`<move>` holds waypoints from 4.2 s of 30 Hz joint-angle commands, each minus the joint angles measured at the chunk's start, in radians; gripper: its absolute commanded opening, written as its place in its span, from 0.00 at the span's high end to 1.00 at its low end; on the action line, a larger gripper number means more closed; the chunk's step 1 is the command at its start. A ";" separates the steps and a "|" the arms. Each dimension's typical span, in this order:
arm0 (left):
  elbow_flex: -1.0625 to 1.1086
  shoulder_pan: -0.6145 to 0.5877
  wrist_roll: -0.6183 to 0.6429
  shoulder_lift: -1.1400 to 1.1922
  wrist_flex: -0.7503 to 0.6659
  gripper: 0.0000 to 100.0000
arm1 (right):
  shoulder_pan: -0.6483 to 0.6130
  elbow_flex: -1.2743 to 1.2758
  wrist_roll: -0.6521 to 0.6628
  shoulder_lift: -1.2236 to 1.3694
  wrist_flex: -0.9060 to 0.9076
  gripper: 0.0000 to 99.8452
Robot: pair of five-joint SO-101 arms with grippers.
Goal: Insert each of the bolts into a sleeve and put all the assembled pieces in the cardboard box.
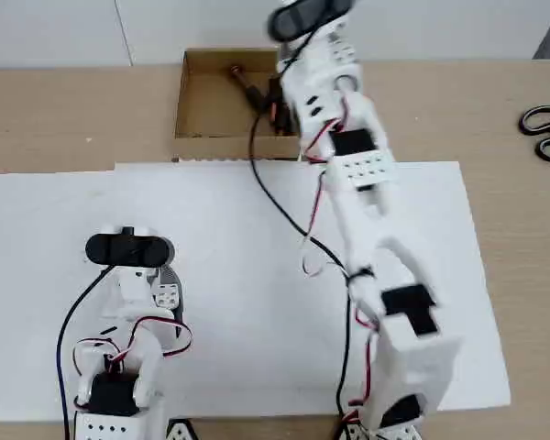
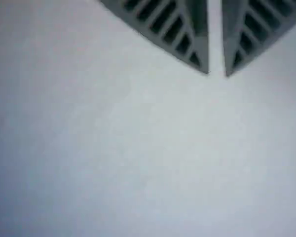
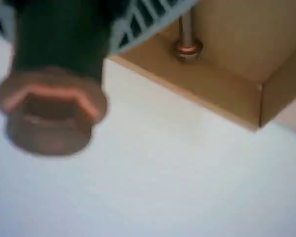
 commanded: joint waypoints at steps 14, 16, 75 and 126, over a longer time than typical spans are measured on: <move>-0.002 -0.002 0.006 -0.011 -0.023 0.99 | -0.125 -0.313 0.364 0.418 -0.209 1.00; -0.002 -0.002 0.006 -0.011 -0.023 0.99 | -0.125 -0.318 0.365 0.430 -0.209 0.99; -0.002 -0.002 0.006 -0.011 -0.023 0.99 | 0.122 -0.310 -0.345 -0.607 1.546 1.00; -0.002 -0.002 0.006 -0.011 -0.023 0.99 | 0.133 1.877 -0.262 -2.117 0.553 1.00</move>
